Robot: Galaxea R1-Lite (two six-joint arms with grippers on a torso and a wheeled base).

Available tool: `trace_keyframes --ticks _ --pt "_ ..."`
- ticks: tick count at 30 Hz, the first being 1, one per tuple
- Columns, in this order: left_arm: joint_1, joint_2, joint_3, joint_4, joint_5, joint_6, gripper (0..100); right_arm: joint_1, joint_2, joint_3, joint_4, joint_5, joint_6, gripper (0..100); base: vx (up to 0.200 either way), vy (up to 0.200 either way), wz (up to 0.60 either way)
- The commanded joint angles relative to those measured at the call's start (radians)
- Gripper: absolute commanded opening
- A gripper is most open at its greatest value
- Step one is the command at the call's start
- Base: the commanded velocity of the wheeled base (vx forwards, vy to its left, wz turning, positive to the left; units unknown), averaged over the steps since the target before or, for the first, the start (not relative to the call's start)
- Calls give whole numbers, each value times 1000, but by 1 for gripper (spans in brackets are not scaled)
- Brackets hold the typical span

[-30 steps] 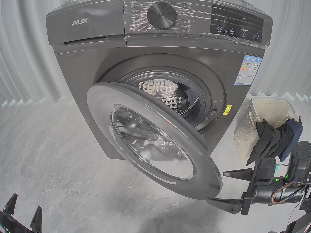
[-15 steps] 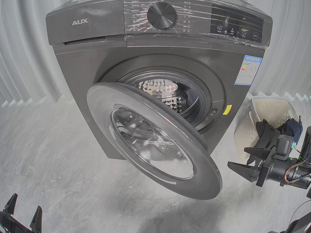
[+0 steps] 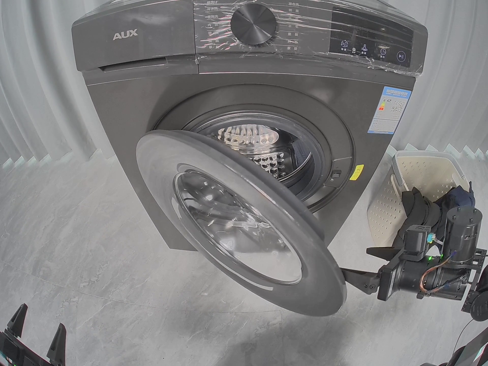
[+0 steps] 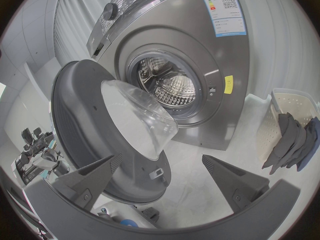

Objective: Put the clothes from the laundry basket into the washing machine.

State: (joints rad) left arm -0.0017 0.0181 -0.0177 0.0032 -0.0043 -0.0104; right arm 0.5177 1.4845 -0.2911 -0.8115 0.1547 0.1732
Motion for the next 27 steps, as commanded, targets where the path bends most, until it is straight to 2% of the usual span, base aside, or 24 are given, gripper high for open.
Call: trace_keyframes --ticks 1,5,7,11,18,21,22,23,27 --pt "0 -15 16 0 0 0 100 67 39 1 3 -12 0 100 0 0 0" --pt "0 -15 16 0 0 0 100 150 37 9 2 -32 9 100 0 0 0" --pt "0 -13 16 0 0 0 100 166 37 13 2 -35 12 100 0 0 0" --pt "0 -15 16 0 0 0 100 153 50 -8 0 -43 12 100 0 0 0" --pt "0 -15 16 0 0 0 100 108 131 -97 -2 -98 23 100 0 0 0" --pt "0 -15 16 0 0 0 100 101 195 -146 -23 -142 54 100 0 0 0" --pt "0 -15 16 0 0 0 100 101 195 -146 -23 -142 54 100 0 0 0" --pt "0 -15 16 0 0 0 100 97 238 -172 -44 -178 68 100 0 0 0" --pt "0 -15 16 0 0 0 100 78 335 -217 -80 -222 66 100 0 0 0"
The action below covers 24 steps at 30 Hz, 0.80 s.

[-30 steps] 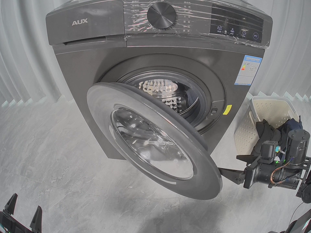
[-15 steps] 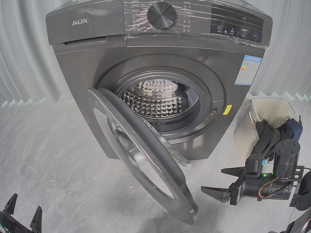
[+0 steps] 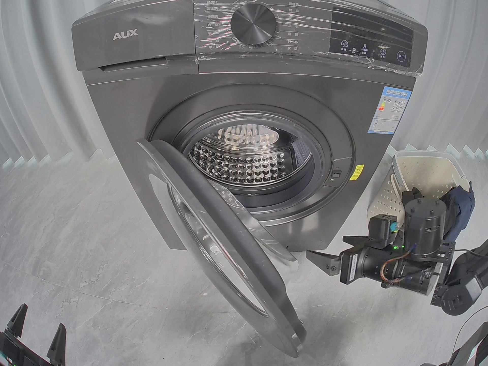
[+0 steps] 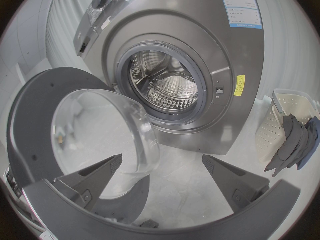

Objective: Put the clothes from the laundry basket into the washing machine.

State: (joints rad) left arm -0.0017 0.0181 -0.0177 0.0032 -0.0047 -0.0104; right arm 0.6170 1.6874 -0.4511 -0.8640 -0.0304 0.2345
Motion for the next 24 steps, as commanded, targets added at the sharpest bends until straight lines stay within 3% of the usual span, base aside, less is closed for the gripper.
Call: trace_keyframes --ticks 1,6,14,24 --pt "0 -15 16 0 0 0 100 -34 155 -67 -26 -48 0 100 0 0 0" --pt "0 -13 16 0 0 0 100 -48 222 -115 -27 -94 -1 100 0 0 0" --pt "0 -13 16 0 0 0 100 -19 252 -120 -27 -95 0 100 0 0 0" --pt "0 -15 16 0 0 0 100 73 250 -107 -30 -86 9 100 0 0 0"
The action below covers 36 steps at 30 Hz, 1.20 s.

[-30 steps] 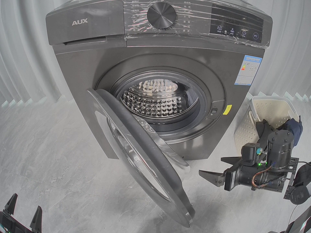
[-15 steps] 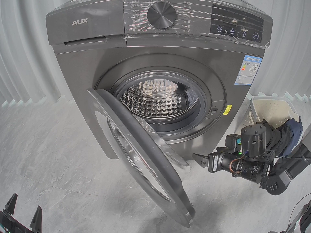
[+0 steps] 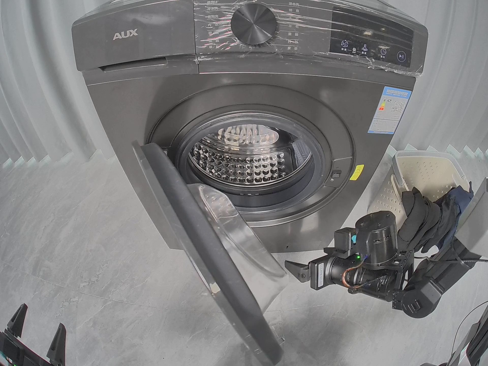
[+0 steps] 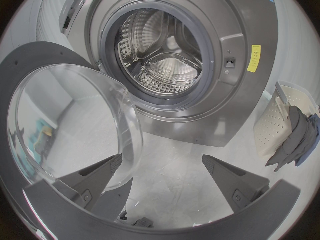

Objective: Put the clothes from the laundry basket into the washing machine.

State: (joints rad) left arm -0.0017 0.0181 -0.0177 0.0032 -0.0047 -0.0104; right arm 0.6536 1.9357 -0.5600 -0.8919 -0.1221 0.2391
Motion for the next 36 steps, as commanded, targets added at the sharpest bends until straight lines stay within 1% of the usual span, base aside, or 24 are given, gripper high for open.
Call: trace_keyframes --ticks 1,3,6,14,19,25,26,29,31,36 --pt "0 -15 16 0 0 0 100 40 0 2 -4 6 6 100 0 0 0" --pt "0 -15 16 0 0 0 100 61 2 6 -32 6 5 100 0 0 0" --pt "0 -15 16 0 0 0 100 50 8 -1 -70 7 -3 100 0 0 0" --pt "0 -15 16 0 0 0 100 40 34 -20 -70 6 -15 100 0 0 0" --pt "0 -15 16 0 2 1 100 31 65 -18 -71 6 -38 100 0 0 0" --pt "0 -15 16 0 2 1 100 66 78 -18 -73 9 -41 100 0 0 0" --pt "0 -15 16 0 2 1 100 90 78 -18 -76 9 -40 100 0 0 0" --pt "0 -15 16 0 2 1 100 109 80 -20 -82 10 -35 100 0 0 0" --pt "0 -15 16 0 2 1 100 132 83 -17 -110 10 -31 100 0 0 0" --pt "0 -15 16 0 2 1 100 127 88 -14 -131 12 -31 100 0 0 0"
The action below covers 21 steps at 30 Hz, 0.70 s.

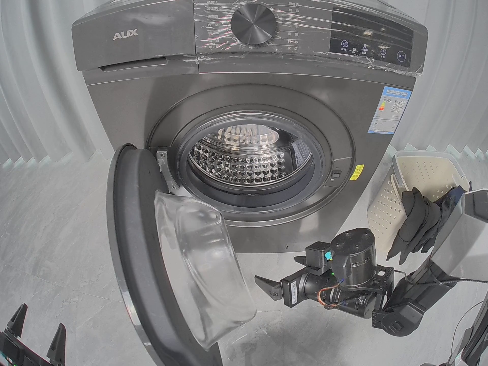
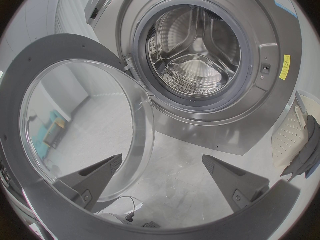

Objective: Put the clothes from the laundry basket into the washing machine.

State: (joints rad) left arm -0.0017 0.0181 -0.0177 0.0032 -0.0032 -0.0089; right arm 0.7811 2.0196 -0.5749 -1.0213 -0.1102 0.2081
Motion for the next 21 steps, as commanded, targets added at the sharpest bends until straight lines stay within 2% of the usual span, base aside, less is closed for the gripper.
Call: trace_keyframes --ticks 1,8,13,15,21 --pt "0 -15 16 0 0 0 100 -9 5 -2 -2 -2 -1 100 0 0 0" --pt "0 -15 16 0 0 0 100 -39 39 6 0 0 -9 100 0 0 0" --pt "0 -15 16 0 -1 0 100 -22 84 -6 -5 0 -9 100 0 0 0" --pt "0 -15 16 0 -1 0 100 15 91 -17 -23 0 -4 100 0 0 0" --pt "0 -15 16 0 -1 -2 100 52 159 -49 -118 -2 1 100 0 0 0"
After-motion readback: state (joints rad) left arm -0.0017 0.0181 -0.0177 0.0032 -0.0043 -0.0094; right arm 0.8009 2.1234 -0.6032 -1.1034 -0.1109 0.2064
